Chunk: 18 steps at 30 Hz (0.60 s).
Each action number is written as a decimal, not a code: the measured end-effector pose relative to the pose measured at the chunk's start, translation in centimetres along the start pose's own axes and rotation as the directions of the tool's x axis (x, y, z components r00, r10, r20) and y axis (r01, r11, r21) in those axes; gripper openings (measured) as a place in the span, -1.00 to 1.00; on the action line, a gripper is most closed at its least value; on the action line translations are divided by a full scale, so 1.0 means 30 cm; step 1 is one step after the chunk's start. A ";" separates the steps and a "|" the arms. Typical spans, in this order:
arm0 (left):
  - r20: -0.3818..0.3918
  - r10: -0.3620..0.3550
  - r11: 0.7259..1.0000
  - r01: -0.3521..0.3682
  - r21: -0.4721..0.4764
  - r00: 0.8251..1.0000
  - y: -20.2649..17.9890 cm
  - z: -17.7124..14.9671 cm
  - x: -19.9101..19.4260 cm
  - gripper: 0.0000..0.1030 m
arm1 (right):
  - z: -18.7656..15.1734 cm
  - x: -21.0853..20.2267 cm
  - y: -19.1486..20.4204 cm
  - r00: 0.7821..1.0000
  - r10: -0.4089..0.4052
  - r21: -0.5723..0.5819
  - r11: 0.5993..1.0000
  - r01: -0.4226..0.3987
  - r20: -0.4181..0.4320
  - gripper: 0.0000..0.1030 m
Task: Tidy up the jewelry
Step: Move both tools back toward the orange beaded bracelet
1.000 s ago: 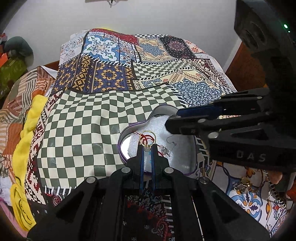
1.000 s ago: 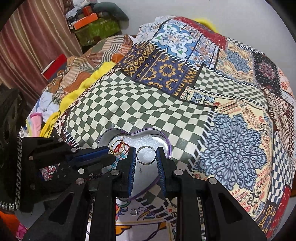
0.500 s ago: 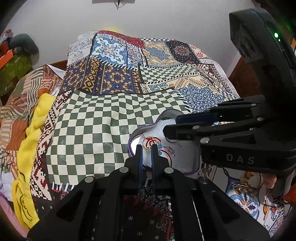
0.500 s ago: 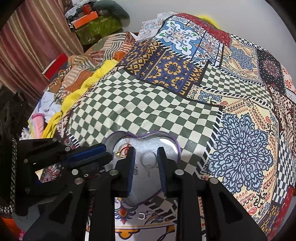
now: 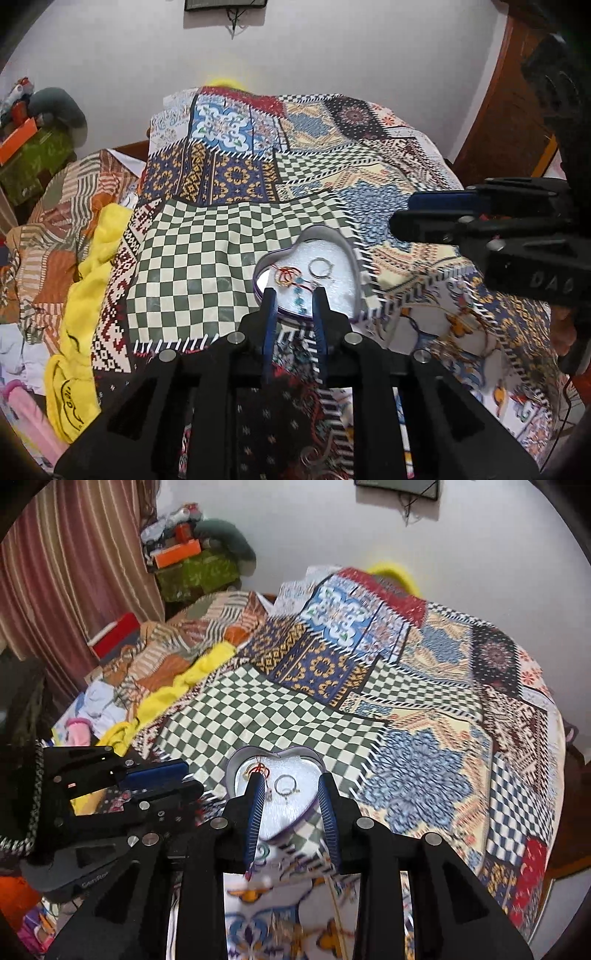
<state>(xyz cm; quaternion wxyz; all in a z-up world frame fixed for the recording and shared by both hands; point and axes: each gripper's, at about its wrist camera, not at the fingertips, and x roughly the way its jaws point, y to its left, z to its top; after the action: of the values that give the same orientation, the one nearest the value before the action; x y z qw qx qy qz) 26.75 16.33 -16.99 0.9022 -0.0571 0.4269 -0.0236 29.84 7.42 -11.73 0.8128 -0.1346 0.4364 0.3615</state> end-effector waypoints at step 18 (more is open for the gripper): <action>-0.010 -0.042 0.998 0.042 0.053 0.999 -0.184 -0.083 -0.160 -0.28 | -0.243 -0.226 -0.083 0.996 -0.082 0.081 0.994 0.079 0.035 -0.11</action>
<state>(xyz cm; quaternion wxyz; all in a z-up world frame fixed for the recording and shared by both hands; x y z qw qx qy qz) 21.81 11.07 -14.19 0.9007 -0.0420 0.4291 -0.0542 24.70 -1.42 -10.75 0.8396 -0.1129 0.4292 0.3133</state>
